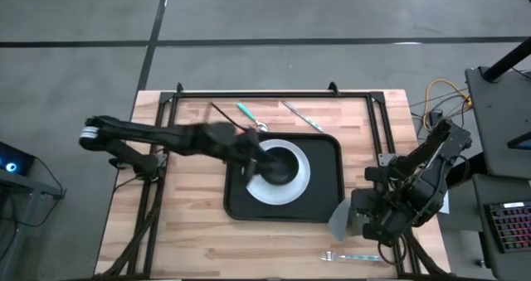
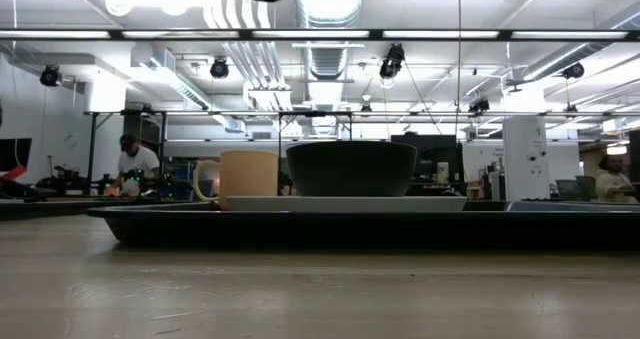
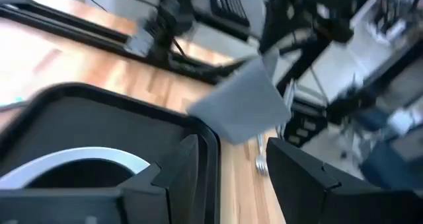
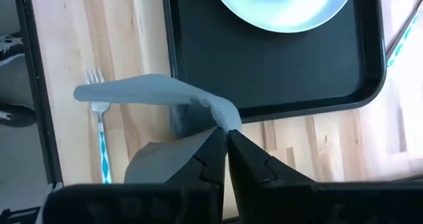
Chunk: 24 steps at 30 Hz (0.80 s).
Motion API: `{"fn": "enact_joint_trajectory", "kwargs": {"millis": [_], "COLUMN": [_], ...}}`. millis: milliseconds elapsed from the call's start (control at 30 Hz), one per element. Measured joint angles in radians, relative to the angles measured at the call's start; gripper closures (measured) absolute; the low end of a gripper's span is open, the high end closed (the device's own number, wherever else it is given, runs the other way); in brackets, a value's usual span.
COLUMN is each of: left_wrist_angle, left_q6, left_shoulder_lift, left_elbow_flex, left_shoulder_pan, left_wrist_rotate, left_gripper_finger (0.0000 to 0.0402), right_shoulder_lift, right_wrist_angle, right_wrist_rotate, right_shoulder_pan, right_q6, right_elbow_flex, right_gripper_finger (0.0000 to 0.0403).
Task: Set up tray
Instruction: Put the gray napkin on the black serving tray to the right of the white plate
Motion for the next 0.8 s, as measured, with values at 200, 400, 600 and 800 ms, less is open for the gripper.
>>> {"fn": "enact_joint_trajectory", "kwargs": {"millis": [200,400,600,800], "left_wrist_angle": [-0.022,-0.038,-0.243,-0.389], "left_q6": [0.123,0.324,0.496,0.675], "left_shoulder_lift": [0.208,0.380,0.570,0.760], "left_elbow_flex": [0.134,0.317,0.589,0.841], "left_shoulder_pan": [-0.070,-0.101,-0.092,-0.066], "left_wrist_rotate": [0.011,0.034,-0.042,-0.051], "left_gripper_finger": [0.0242,0.0242,0.0242,0.0242], "right_shoulder_lift": [0.000,0.000,-0.002,-0.002], "right_wrist_angle": [-0.001,-0.001,-0.001,-0.001], "right_wrist_rotate": [0.019,0.039,0.059,0.068], "right_shoulder_pan": [0.000,0.000,-0.001,-0.001], "right_q6": [-0.023,-0.051,-0.074,-0.092], "right_elbow_flex": [-0.001,-0.002,-0.002,-0.001], "right_gripper_finger": [0.0395,0.0395,0.0395,0.0395]}}
